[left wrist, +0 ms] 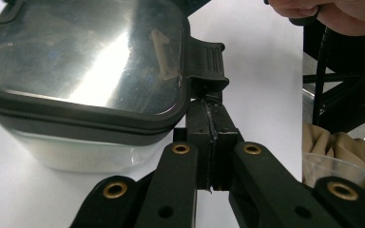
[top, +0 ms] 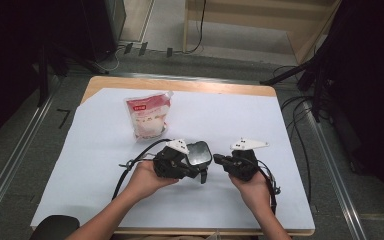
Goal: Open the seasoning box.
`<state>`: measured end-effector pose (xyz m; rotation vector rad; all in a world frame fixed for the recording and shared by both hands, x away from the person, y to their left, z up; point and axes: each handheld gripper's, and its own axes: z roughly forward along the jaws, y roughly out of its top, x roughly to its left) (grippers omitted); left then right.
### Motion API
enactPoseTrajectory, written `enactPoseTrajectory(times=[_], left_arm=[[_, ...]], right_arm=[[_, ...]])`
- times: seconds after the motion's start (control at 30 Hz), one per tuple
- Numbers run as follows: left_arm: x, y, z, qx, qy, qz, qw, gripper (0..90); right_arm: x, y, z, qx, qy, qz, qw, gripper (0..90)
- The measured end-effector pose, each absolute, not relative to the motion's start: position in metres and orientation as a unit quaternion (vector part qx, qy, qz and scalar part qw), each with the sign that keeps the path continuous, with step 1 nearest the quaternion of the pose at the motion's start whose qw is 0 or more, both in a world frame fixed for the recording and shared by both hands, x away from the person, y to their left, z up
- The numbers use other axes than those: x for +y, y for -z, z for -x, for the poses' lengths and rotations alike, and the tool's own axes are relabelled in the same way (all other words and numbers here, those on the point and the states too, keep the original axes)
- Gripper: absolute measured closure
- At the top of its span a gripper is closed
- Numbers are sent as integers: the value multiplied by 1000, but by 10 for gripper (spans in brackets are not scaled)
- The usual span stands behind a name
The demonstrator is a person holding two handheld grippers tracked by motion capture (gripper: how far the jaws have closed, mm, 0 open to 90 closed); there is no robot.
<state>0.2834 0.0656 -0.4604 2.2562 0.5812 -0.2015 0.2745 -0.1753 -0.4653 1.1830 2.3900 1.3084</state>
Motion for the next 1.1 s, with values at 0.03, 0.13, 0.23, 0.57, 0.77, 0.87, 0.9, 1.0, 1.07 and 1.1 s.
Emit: enactPoseTrajectory(times=[0.03,0.13,0.23,0.57,0.77,0.87,0.9,1.0,1.07,1.1], left_arm=[[64,461,-283,228,79,-887,394,900],[59,461,-283,224,80,-889,391,900],[56,462,-284,219,84,-892,387,900],[75,445,-281,203,89,-896,386,868],[95,437,-288,218,77,-890,393,764],[105,433,-291,226,68,-886,400,681],[108,433,-293,226,72,-884,403,634],[116,432,-297,231,67,-885,398,573],[121,433,-300,238,65,-883,399,542],[122,433,-301,242,60,-882,400,521]], right_arm=[[-176,466,-274,802,-438,-397,85,900],[-178,467,-269,802,-435,-401,80,900],[-180,467,-266,803,-435,-400,76,900],[-183,464,-246,803,-436,-402,60,900],[-182,461,-235,802,-442,-399,53,900],[-177,461,-229,807,-442,-389,53,900],[-175,461,-227,808,-442,-386,52,900],[-169,463,-225,814,-439,-378,48,900],[-166,464,-225,818,-436,-372,44,900],[-164,464,-224,819,-435,-371,41,900]])
